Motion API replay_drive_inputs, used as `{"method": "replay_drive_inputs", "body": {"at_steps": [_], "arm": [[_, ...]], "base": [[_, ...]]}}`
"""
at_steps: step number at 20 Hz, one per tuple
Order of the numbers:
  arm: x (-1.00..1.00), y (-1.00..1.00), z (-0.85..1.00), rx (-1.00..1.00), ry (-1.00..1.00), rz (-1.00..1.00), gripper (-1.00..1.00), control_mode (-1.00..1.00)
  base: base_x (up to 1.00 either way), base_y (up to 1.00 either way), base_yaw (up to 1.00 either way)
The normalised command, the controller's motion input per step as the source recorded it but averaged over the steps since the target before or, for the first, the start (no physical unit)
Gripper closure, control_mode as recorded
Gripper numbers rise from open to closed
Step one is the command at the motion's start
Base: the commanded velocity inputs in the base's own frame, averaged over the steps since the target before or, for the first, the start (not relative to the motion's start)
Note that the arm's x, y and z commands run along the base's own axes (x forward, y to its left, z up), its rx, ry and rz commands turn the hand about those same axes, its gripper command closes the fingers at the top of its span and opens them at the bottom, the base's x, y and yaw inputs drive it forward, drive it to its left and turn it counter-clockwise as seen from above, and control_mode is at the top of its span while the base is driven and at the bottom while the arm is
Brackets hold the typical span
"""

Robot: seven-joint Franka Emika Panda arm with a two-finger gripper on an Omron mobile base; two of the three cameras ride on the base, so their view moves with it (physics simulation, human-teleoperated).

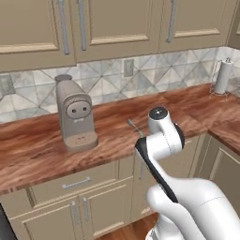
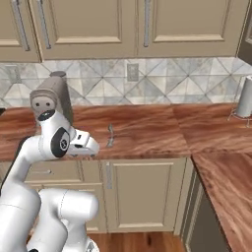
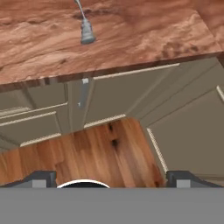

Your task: Take the fork and place it on the left side of the plate. Then take the spoon and place it on the right side of the plate. Make sure they're directly next to the plate.

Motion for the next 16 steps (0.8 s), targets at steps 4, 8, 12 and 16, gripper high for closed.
{"method": "replay_drive_inputs", "body": {"at_steps": [4,8,12,16], "arm": [[0.00,0.00,0.00,0.00,0.00,0.00,-1.00,1.00],[0.00,0.00,0.00,0.00,0.00,0.00,-1.00,1.00],[0.00,0.00,0.00,0.00,0.00,0.00,-1.00,1.00],[0.00,0.00,0.00,0.00,0.00,0.00,-1.00,1.00]], "base": [[0.74,-0.32,0.06],[0.61,-0.12,0.07],[0.44,0.00,0.10],[0.38,0.00,0.10]]}}
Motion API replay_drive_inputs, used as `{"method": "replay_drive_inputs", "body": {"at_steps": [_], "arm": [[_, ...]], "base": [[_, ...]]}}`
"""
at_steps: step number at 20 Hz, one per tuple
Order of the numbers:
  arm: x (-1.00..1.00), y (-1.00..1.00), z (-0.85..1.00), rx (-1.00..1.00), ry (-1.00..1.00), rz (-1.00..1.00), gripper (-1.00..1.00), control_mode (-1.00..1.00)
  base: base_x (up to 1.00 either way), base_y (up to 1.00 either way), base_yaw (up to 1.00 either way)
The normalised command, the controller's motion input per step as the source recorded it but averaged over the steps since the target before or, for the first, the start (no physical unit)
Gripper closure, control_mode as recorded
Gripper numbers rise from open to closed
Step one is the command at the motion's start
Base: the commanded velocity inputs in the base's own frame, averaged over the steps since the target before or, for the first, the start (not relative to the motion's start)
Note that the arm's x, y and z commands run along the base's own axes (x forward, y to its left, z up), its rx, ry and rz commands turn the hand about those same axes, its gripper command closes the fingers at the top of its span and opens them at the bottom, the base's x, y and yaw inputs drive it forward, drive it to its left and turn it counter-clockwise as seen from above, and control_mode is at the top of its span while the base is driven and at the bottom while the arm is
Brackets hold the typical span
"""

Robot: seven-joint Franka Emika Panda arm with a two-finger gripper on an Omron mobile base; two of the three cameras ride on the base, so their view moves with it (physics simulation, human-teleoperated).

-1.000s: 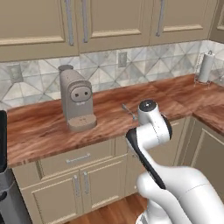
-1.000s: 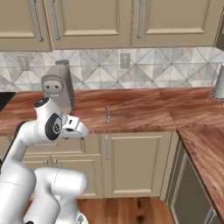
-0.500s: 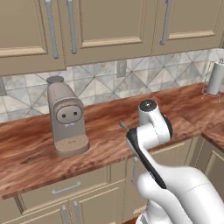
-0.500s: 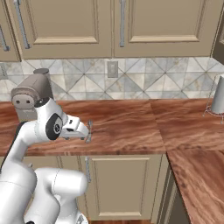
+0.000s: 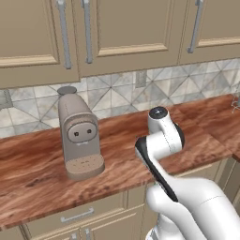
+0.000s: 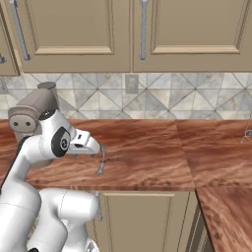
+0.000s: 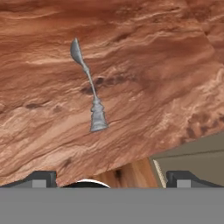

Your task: Take the fork and place it on the left side of the plate. Then take the spoon and place it on the right side of the plate. Make sure they're directly next to the plate.

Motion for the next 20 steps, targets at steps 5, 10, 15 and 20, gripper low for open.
{"method": "replay_drive_inputs", "body": {"at_steps": [5,10,15,20], "arm": [[0.31,-0.02,-0.11,0.00,0.00,0.12,-1.00,-1.00],[0.31,-0.07,-0.14,0.06,0.01,0.16,-1.00,-1.00],[0.30,0.00,-0.13,0.10,0.12,0.04,-1.00,-1.00],[0.12,0.00,-0.08,0.14,0.23,0.00,-1.00,-1.00]], "base": [[0.00,0.00,0.00],[0.00,0.00,0.00],[0.00,0.00,0.00],[0.00,0.00,0.00]]}}
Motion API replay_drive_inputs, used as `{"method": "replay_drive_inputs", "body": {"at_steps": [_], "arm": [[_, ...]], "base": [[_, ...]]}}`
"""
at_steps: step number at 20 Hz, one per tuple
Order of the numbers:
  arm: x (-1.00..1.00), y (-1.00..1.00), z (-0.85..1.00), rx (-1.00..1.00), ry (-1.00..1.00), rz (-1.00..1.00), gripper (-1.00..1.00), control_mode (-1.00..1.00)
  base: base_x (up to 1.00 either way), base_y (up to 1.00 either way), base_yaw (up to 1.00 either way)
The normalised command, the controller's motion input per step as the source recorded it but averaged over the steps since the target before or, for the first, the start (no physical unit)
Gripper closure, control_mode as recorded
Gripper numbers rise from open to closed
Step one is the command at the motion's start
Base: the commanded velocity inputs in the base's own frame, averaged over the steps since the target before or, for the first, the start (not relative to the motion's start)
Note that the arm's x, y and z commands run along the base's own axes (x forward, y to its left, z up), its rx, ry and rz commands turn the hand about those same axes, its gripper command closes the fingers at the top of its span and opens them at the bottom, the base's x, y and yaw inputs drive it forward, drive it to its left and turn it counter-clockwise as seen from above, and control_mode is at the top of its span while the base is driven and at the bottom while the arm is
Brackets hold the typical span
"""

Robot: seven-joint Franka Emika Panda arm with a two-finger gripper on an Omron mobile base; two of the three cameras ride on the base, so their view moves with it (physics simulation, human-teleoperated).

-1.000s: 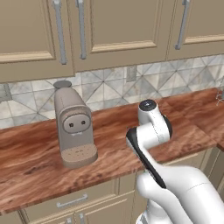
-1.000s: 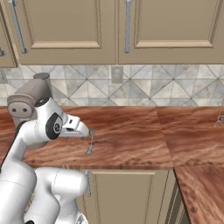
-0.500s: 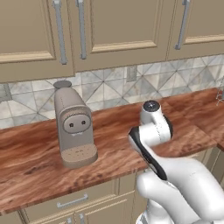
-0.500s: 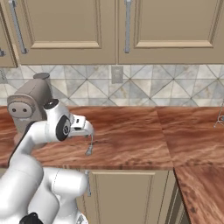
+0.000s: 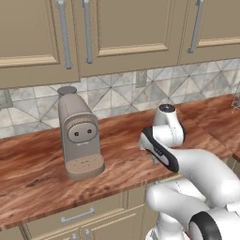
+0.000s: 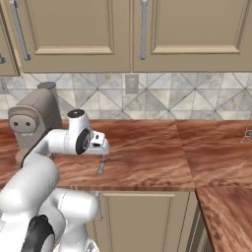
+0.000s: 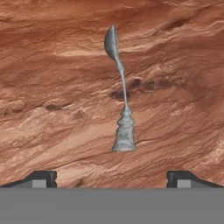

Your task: Take the fork and place it on the left side of the plate. Then take the spoon and place it on the right side of the plate. Make sure they're directly next to the plate.

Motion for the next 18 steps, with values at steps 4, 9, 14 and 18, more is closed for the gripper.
{"method": "replay_drive_inputs", "body": {"at_steps": [4,9,14,18], "arm": [[0.04,0.00,-0.09,0.12,0.19,0.00,-1.00,-1.00],[0.00,0.00,-0.11,0.01,0.01,-0.01,-1.00,-1.00],[0.01,0.00,-0.32,0.00,0.00,-0.01,-1.00,-1.00],[0.06,0.00,-0.43,0.00,0.00,-0.02,-1.00,-1.00]], "base": [[0.00,0.00,0.00],[0.00,0.00,0.00],[0.00,0.00,0.00],[0.00,0.00,0.00]]}}
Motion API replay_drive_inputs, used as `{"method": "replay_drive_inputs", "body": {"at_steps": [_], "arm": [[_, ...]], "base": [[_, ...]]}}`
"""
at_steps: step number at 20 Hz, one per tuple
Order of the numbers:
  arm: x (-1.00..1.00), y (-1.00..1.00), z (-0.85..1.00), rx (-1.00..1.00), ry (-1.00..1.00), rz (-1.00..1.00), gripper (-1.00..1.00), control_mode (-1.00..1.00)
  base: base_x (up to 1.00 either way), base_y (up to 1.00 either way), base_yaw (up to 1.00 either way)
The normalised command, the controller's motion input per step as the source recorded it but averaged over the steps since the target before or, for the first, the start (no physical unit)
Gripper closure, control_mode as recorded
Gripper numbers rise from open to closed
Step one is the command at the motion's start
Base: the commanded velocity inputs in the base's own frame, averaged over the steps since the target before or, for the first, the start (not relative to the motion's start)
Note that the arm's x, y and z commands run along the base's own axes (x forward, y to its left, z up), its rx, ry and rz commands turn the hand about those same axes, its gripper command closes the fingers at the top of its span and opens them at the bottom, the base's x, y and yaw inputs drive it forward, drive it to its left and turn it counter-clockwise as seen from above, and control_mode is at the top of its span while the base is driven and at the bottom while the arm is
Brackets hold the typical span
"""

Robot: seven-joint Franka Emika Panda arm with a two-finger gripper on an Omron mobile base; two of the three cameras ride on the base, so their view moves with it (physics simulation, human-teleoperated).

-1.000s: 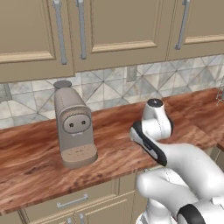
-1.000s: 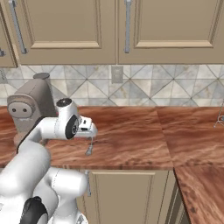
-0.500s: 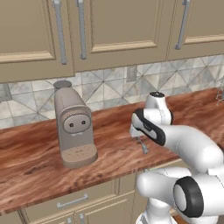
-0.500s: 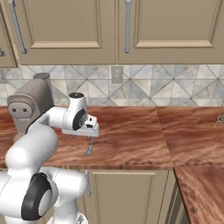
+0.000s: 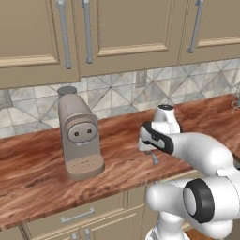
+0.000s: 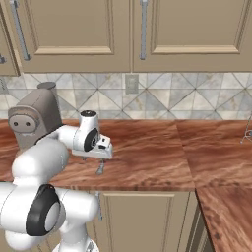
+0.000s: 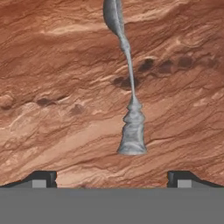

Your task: Take the fork and place it on the left side of the plate. Then take the spoon and place it on the right side of the plate. Make sure they're directly next to the plate.

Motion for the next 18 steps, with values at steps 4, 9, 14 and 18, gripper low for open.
{"method": "replay_drive_inputs", "body": {"at_steps": [4,9,14,18], "arm": [[0.08,0.00,-0.36,0.00,0.00,-0.01,-1.00,-1.00],[0.12,0.00,-0.35,0.00,0.00,-0.01,-1.00,-1.00],[0.13,0.00,-0.32,0.00,0.00,-0.02,-1.00,-1.00],[0.16,0.00,-0.36,0.00,0.00,-0.03,-1.00,-1.00]], "base": [[0.00,0.00,0.00],[0.00,0.00,0.00],[0.00,0.00,0.00],[0.00,0.00,0.00]]}}
